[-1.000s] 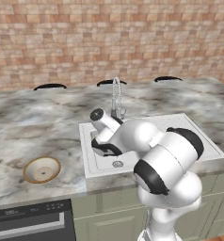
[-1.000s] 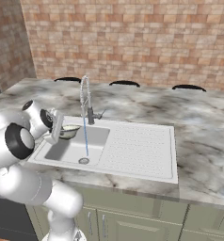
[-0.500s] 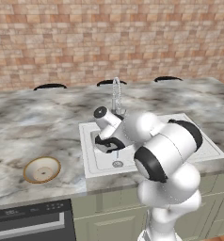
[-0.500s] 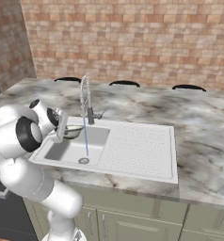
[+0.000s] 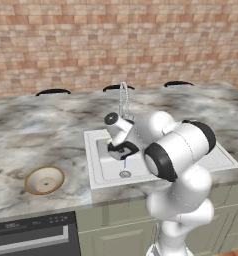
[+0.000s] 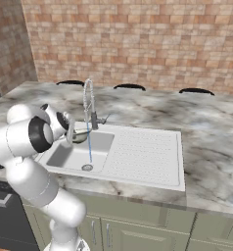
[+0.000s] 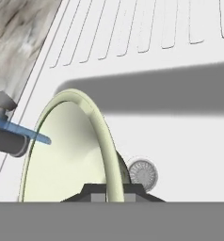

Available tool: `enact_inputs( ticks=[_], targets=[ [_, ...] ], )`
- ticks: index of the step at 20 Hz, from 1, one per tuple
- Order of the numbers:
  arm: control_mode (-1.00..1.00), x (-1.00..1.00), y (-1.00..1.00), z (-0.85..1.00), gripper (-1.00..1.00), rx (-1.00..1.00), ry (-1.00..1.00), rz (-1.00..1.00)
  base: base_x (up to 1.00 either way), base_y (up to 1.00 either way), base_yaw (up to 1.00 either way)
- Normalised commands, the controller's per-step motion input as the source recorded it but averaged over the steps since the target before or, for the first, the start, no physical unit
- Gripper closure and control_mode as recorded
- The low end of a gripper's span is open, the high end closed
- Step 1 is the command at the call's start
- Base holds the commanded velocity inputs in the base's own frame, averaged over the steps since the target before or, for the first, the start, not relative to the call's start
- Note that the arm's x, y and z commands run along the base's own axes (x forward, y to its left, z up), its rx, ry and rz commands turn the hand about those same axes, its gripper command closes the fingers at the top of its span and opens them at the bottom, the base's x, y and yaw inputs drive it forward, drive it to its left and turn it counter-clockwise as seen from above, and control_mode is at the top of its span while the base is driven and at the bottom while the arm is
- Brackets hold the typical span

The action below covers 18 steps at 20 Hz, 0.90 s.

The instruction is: Rinse each bowl for a few seconds and place them down in the sink or on the counter.

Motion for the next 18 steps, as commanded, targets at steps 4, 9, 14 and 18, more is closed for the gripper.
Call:
enact_inputs(
  ticks=[4,9,14,18],
  targets=[
    [-1.0,0.18,0.0,-0.26,1.0,0.0,-0.06,-0.06,0.0,0.0,0.0],
    [-1.0,0.1,0.12,-0.25,1.0,0.01,-0.05,-0.07,0.0,0.0,0.0],
    [-1.0,-0.07,0.35,-0.02,1.0,0.04,-0.04,-0.07,0.0,0.0,0.0],
    [-1.0,-0.15,0.47,0.0,1.0,0.04,-0.05,-0.06,0.0,0.0,0.0]
  ],
)
